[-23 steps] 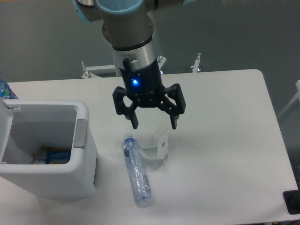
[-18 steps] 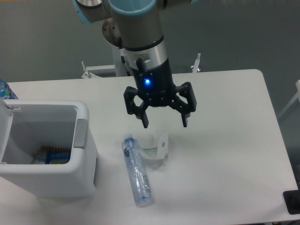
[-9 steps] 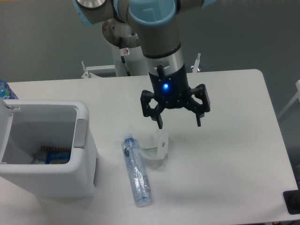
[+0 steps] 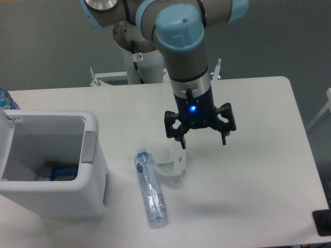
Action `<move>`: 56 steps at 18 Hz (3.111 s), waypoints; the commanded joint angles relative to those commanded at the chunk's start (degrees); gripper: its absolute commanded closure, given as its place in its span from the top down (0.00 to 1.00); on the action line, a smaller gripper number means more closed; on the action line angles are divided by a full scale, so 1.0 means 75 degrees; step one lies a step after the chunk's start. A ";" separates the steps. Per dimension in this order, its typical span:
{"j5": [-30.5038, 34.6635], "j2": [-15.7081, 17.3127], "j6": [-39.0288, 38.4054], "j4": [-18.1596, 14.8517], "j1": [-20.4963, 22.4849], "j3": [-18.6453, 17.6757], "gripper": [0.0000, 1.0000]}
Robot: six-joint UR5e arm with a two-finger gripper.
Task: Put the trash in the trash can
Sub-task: 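Move the open gripper over the clear plastic bag and lower it, then close the gripper on the clear plastic bag and lift it, then carry the bag over the white bin and lower it inside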
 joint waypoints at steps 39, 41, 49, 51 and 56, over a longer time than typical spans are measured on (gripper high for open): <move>-0.1261 -0.0223 -0.0088 0.0480 0.0069 0.0523 0.00; -0.1754 -0.0211 -0.0521 0.0492 0.0199 0.0805 0.00; -0.3371 0.0069 -0.3134 0.0492 0.0164 0.1662 0.00; -0.3909 0.0304 -0.3475 0.0492 0.0140 0.1638 0.00; -0.5666 0.0738 -0.3664 0.0480 0.0012 0.1346 0.00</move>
